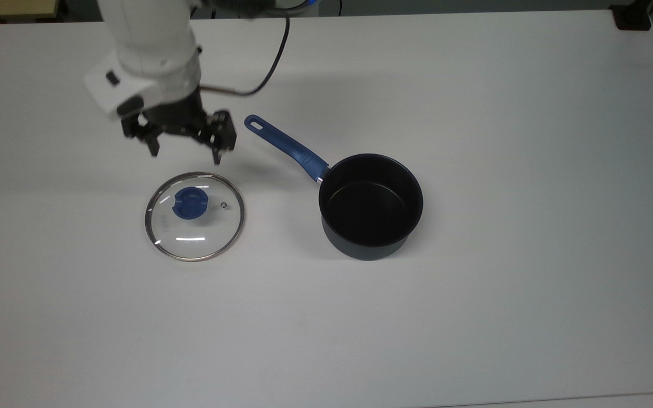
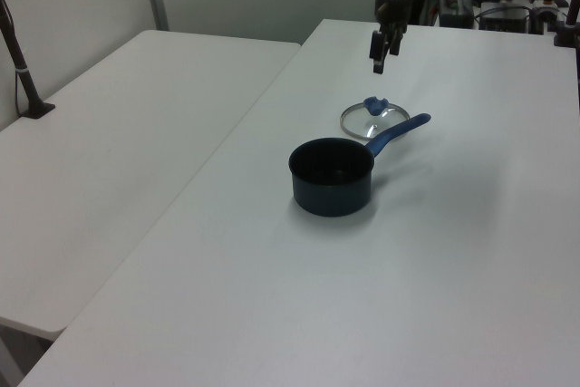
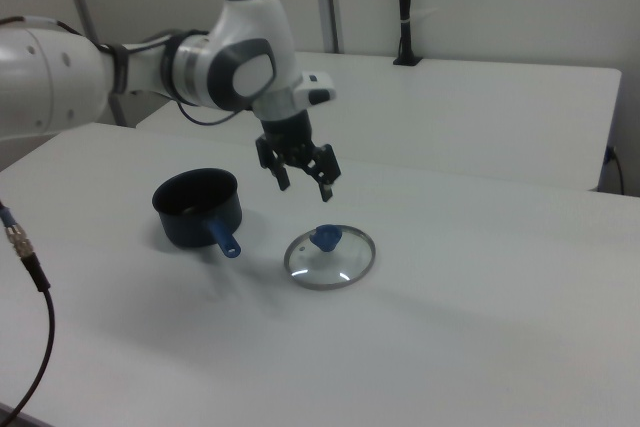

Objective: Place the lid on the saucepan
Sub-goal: 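Move the gripper over the glass lid and lower toward its blue knob, then close the gripper on the blue knob of the glass lid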

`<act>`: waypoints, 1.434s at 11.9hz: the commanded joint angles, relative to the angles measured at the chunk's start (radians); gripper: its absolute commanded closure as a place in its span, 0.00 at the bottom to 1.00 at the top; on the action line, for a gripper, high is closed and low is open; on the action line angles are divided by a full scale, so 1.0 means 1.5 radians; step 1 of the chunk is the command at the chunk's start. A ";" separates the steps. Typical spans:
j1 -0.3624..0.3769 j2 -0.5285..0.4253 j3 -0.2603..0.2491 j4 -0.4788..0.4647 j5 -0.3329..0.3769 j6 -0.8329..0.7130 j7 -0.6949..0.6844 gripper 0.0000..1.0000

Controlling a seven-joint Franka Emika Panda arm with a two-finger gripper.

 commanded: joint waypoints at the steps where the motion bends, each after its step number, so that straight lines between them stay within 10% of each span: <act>1: -0.008 0.080 -0.004 0.048 0.012 0.043 -0.027 0.00; 12: -0.004 0.143 -0.003 0.030 0.005 0.095 -0.062 0.19; 17: -0.003 0.135 -0.003 0.030 0.007 0.088 -0.062 0.45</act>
